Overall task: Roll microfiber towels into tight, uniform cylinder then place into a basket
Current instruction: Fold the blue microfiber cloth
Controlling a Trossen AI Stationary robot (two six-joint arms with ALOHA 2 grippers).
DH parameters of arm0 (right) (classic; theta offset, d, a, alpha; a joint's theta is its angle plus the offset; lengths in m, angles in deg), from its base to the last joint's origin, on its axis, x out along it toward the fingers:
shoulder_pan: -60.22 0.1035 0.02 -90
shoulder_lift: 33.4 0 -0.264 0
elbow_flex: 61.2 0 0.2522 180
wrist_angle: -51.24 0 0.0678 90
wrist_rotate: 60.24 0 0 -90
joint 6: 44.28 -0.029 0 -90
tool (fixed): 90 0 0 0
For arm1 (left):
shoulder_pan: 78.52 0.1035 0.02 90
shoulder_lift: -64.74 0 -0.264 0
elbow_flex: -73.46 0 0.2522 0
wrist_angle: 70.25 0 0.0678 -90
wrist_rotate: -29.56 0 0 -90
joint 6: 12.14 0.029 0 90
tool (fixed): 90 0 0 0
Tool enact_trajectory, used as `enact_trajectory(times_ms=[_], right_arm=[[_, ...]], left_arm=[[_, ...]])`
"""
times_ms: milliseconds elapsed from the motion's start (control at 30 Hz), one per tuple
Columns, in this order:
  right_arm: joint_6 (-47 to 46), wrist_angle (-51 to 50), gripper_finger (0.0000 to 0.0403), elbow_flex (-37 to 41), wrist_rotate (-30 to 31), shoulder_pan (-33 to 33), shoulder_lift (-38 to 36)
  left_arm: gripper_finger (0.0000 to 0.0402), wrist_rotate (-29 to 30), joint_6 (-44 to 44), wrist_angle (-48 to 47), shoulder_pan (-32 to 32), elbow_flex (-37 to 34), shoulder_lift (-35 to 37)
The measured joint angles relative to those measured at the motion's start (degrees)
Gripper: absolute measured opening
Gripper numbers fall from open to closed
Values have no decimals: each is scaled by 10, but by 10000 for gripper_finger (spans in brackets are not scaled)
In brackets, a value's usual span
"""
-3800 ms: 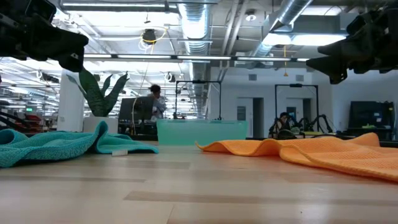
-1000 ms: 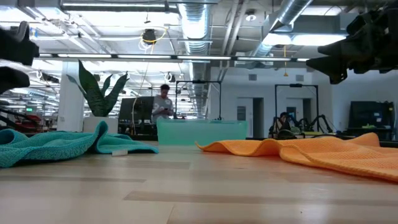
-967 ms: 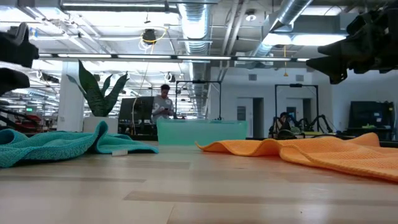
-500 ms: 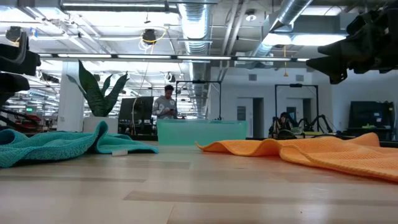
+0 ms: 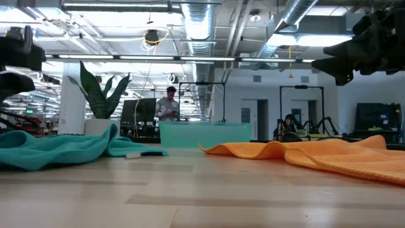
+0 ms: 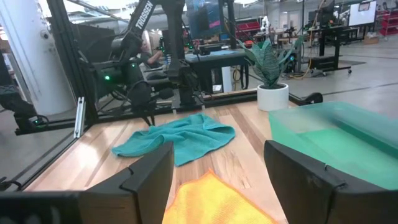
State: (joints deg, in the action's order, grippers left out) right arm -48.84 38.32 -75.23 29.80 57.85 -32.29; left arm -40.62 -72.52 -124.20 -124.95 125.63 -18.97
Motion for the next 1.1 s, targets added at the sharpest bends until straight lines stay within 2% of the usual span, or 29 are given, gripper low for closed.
enact_trajectory(times_ms=[333, 467, 633, 767, 1100], right_arm=[[0, 0, 272, 0, 0, 0, 0], [0, 0, 272, 0, 0, 0, 0], [0, 0, 272, 0, 0, 0, 0], [16, 6, 272, 0, 0, 0, 0], [-4, 36, 272, 0, 0, 0, 0]], left_arm=[[1, 9, 30, 2, 0, 121, 0], [1, -14, 34, 2, 0, 154, 0], [0, -81, 34, 2, -1, 164, 0], [0, -130, 2, 0, -1, 164, 0], [0, -142, -17, 0, -1, 164, 0]])
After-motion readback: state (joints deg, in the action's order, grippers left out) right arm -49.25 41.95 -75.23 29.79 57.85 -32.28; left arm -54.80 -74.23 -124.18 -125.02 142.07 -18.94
